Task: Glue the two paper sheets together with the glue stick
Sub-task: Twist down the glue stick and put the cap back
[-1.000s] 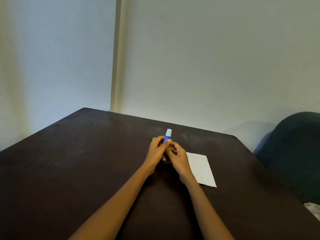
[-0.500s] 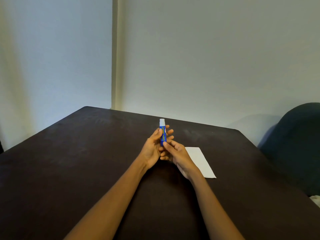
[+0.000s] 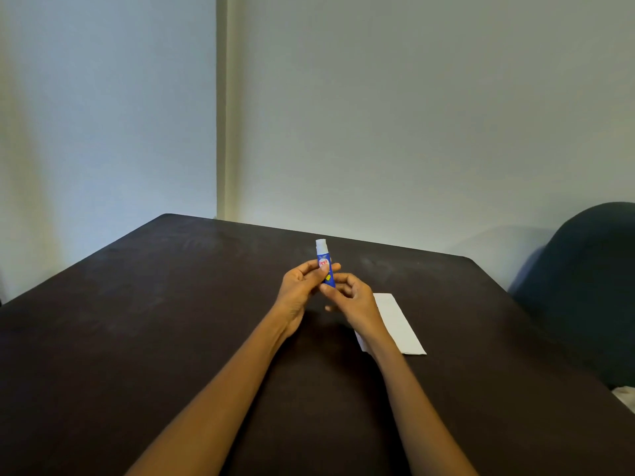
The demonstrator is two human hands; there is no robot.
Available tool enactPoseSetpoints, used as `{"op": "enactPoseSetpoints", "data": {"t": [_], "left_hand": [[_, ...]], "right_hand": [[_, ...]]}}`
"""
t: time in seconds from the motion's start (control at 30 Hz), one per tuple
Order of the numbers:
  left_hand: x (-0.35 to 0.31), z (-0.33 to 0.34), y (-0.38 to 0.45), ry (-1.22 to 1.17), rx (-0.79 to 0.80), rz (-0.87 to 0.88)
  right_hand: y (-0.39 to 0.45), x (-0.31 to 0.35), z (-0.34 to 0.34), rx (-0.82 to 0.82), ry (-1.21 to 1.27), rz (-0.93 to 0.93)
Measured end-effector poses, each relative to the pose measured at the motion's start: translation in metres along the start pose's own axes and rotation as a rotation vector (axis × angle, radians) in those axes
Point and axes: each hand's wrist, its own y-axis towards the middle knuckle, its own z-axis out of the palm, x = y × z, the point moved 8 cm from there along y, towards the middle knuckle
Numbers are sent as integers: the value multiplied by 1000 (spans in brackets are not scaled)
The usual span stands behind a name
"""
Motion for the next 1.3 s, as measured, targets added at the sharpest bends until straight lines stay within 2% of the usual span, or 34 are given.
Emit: {"op": "enactPoseSetpoints", "data": {"t": [0.1, 0.2, 0.33, 0.5, 0.63, 0.7, 0.77, 0.9, 1.0, 1.07, 1.23, 1.3], "left_hand": [[-1, -4, 1, 15, -20, 15], [-1, -3, 2, 22, -8, 14], [-1, -3, 2, 4, -22, 9], [2, -3, 3, 2, -8, -10], [2, 1, 3, 71, 9, 29], [-1, 3, 2, 85, 9, 72], [-4, 4, 1, 94, 8, 101], [-6, 4, 1, 138, 3, 115], [-7, 1, 1, 187, -23, 137], [-8, -1, 1, 211, -33, 139], [-2, 10, -1, 287, 29, 143], [-3, 9, -1, 272, 18, 140]], "right_hand": [[-1, 0, 5, 133, -95, 14], [-2, 2, 2, 141, -181, 1], [5, 7, -12, -47, -455, -58], [5, 7, -15, -126, -533, -45], [-12, 36, -16, -409, -1017, -276], [-20, 47, -8, -499, -1149, -386], [-19, 47, -7, -459, -1097, -410], [-7, 29, -15, -226, -766, -318], [-5, 27, -10, -140, -878, -361], [-5, 28, -12, -186, -938, -359], [-17, 38, -31, -504, -999, -348], [-17, 38, -30, -494, -941, -362]]}}
